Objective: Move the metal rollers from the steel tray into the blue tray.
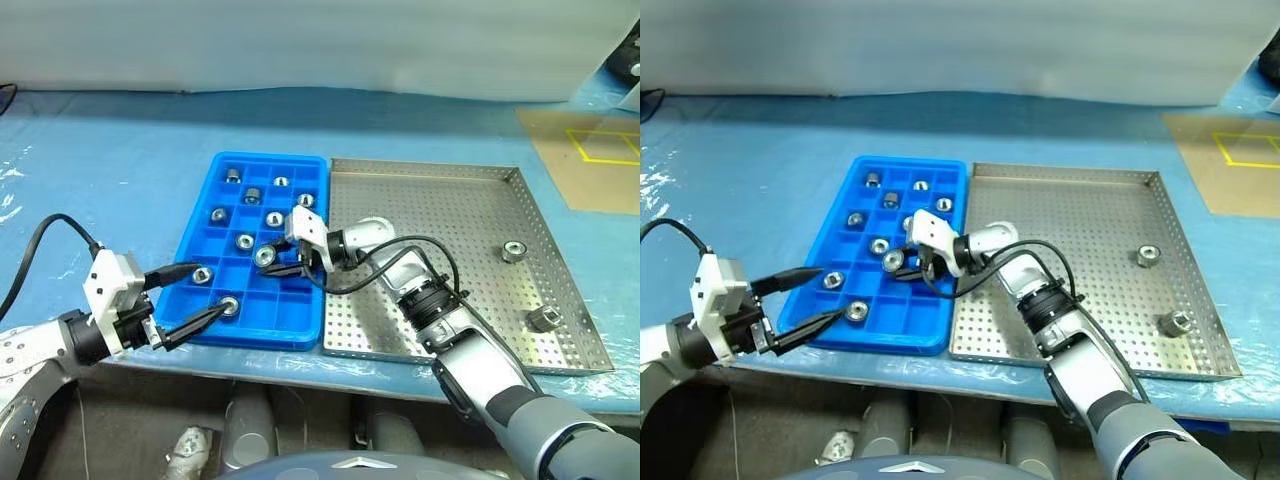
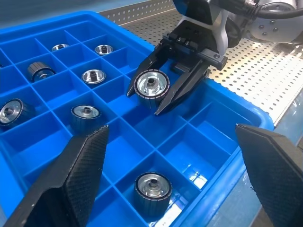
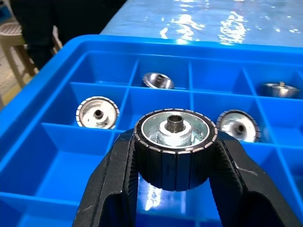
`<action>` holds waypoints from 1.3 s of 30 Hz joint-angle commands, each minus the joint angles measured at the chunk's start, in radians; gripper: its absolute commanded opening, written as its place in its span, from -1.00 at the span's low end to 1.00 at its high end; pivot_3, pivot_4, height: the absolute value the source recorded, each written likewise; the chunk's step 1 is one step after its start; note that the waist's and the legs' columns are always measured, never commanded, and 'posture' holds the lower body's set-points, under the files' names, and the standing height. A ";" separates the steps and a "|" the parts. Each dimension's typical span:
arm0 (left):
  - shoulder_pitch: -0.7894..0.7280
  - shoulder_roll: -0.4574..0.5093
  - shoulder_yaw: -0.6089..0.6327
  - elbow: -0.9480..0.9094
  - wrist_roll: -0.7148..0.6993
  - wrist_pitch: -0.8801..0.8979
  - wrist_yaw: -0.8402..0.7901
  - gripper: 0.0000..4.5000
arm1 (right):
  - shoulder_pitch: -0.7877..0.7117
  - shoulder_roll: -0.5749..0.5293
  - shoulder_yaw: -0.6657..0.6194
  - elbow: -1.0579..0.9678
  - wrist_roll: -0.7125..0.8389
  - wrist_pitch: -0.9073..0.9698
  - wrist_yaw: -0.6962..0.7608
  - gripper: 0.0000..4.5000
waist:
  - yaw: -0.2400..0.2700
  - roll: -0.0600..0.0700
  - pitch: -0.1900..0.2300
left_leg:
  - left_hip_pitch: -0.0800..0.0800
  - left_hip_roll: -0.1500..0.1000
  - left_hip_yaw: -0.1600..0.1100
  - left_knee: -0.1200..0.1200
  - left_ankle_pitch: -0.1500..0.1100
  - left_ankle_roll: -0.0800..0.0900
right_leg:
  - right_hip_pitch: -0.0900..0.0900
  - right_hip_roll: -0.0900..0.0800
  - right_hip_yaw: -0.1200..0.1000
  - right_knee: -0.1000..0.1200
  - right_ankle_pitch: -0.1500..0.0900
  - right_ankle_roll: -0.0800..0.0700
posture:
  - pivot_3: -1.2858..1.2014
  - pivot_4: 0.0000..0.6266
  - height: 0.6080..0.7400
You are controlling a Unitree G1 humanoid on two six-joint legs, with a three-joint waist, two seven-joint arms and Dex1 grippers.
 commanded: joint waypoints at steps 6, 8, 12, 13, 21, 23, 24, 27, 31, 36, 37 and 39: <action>0.006 -0.006 -0.011 -0.045 -0.016 -0.009 0.031 1.00 | -0.010 0.011 0.007 0.009 -0.013 -0.043 0.033 0.05 | 0.005 0.000 0.000 | 0.000 0.000 0.000 -0.001 0.000 0.000 | 0.000 0.000 0.000 0.000 0.000 0.000 | 0.27 -0.52 1.00; -0.008 -0.002 -0.020 -0.036 -0.016 -0.011 0.031 1.00 | -0.009 0.011 0.001 0.010 -0.020 -0.033 0.013 0.31 | 0.005 0.000 0.000 | 0.000 0.000 0.000 -0.001 0.000 -0.001 | 0.000 0.000 0.000 0.000 0.000 0.000 | 0.27 -0.52 1.00; -0.064 0.007 -0.050 -0.002 -0.006 -0.015 0.023 1.00 | -0.007 -0.004 -0.018 -0.009 -0.005 0.007 0.015 0.72 | 0.004 0.000 0.000 | 0.001 0.000 0.000 -0.001 0.000 -0.001 | 0.000 0.001 0.001 0.000 0.000 0.000 | 0.22 -0.52 1.00; -0.088 0.009 -0.063 0.014 -0.001 -0.019 0.018 1.00 | -0.007 -0.007 -0.030 -0.015 -0.004 0.003 -0.001 0.72 | 0.006 0.000 0.000 | 0.001 0.000 0.000 -0.001 0.001 -0.001 | 0.000 0.001 0.001 0.001 0.000 0.000 | 0.22 -0.52 1.00; -0.353 -0.004 -0.253 0.195 0.061 -0.061 -0.055 1.00 | 0.025 -0.098 -0.151 -0.198 0.026 0.077 -0.119 0.72 | 0.000 0.000 0.000 | 0.001 0.000 0.000 0.001 0.003 -0.005 | -0.001 0.002 0.001 0.002 0.001 -0.002 | 0.05 -0.52 1.00; -0.463 -0.031 -0.325 0.282 0.090 -0.083 -0.088 1.00 | 0.053 -0.142 -0.194 -0.304 0.044 0.133 -0.151 0.72 | -0.002 0.000 -0.001 | 0.001 0.001 0.000 0.000 0.005 -0.008 | -0.001 0.003 0.002 0.003 0.001 -0.002 | -0.01 -0.52 1.00; -0.515 -0.046 -0.359 0.325 0.104 -0.094 -0.108 1.00 | 0.068 -0.163 -0.212 -0.347 0.049 0.160 -0.167 0.72 | -0.005 0.000 -0.001 | 0.001 0.001 0.000 0.001 0.005 -0.008 | -0.001 0.004 0.002 0.003 0.001 -0.002 | -0.03 -0.52 1.00; -0.677 -0.108 -0.461 0.481 0.160 -0.149 -0.188 1.00 | 0.115 -0.222 -0.281 -0.453 0.057 0.240 -0.238 0.72 | -0.026 0.000 -0.001 | 0.001 0.000 0.000 0.002 0.005 -0.008 | -0.001 0.004 0.004 0.004 0.002 -0.001 | -0.10 -0.52 1.00; -0.864 -0.219 -0.565 0.685 0.223 -0.228 -0.285 1.00 | 0.194 -0.304 -0.378 -0.530 0.043 0.302 -0.347 0.72 | -0.059 -0.001 -0.001 | 0.002 -0.001 0.000 0.003 0.005 -0.008 | 0.000 0.005 0.005 0.004 0.003 -0.001 | -0.23 -0.52 1.00; -1.026 -0.350 -0.629 0.923 0.285 -0.343 -0.391 1.00 | 0.302 -0.372 -0.493 -0.603 0.019 0.350 -0.497 0.72 | -0.103 -0.001 -0.001 | 0.002 -0.001 0.001 0.003 0.005 -0.007 | 0.001 0.006 0.008 0.002 0.003 0.000 | -0.33 -0.52 1.00; -1.048 -0.374 -0.637 0.957 0.290 -0.358 -0.413 1.00 | 0.329 -0.383 -0.516 -0.622 0.014 0.363 -0.525 0.72 | -0.113 -0.001 -0.001 | 0.002 -0.001 0.001 0.004 0.005 -0.007 | 0.001 0.006 0.009 0.002 0.003 0.000 | -0.35 -0.52 1.00; -1.086 -0.428 -0.660 1.018 0.303 -0.386 -0.457 1.00 | 0.397 -0.408 -0.568 -0.670 0.010 0.389 -0.569 0.72 | -0.131 -0.001 -0.001 | 0.004 -0.001 0.004 0.004 0.003 -0.005 | 0.001 0.006 0.013 0.001 0.003 0.000 | -0.39 -0.52 1.00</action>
